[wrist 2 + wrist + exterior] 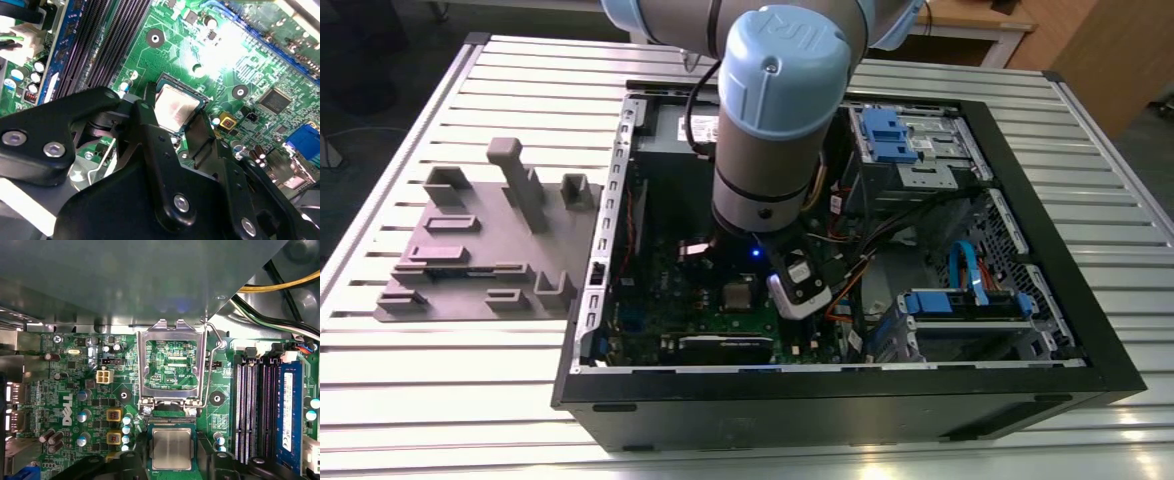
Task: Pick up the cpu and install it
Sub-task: 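Place the cpu into insertion slot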
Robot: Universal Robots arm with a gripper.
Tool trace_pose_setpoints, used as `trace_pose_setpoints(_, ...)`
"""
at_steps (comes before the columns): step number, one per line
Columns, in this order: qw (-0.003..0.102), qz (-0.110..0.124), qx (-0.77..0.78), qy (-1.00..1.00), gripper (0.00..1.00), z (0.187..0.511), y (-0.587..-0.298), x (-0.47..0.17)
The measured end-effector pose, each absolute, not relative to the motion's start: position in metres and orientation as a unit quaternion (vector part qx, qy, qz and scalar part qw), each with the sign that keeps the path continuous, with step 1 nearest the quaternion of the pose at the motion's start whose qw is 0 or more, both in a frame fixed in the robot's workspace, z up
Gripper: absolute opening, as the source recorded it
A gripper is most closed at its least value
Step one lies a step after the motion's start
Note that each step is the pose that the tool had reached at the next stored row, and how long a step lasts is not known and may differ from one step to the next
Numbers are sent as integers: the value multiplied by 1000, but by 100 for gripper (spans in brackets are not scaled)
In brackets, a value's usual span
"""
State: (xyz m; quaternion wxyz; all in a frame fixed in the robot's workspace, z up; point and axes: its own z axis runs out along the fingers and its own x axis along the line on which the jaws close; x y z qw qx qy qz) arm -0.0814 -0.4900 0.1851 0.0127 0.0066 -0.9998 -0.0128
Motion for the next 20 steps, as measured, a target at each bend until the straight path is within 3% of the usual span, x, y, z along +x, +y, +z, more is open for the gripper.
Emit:
trace_pose_setpoints(2,13,-13,7,-1000,54,185,-490,-81)
trace_pose_setpoints(16,13,-13,7,-1000,54,193,-490,-81)
trace_pose_setpoints(18,13,-13,7,-1000,46,193,-490,-81)
trace_pose_setpoints(20,13,-13,7,-1000,46,193,-490,-81)
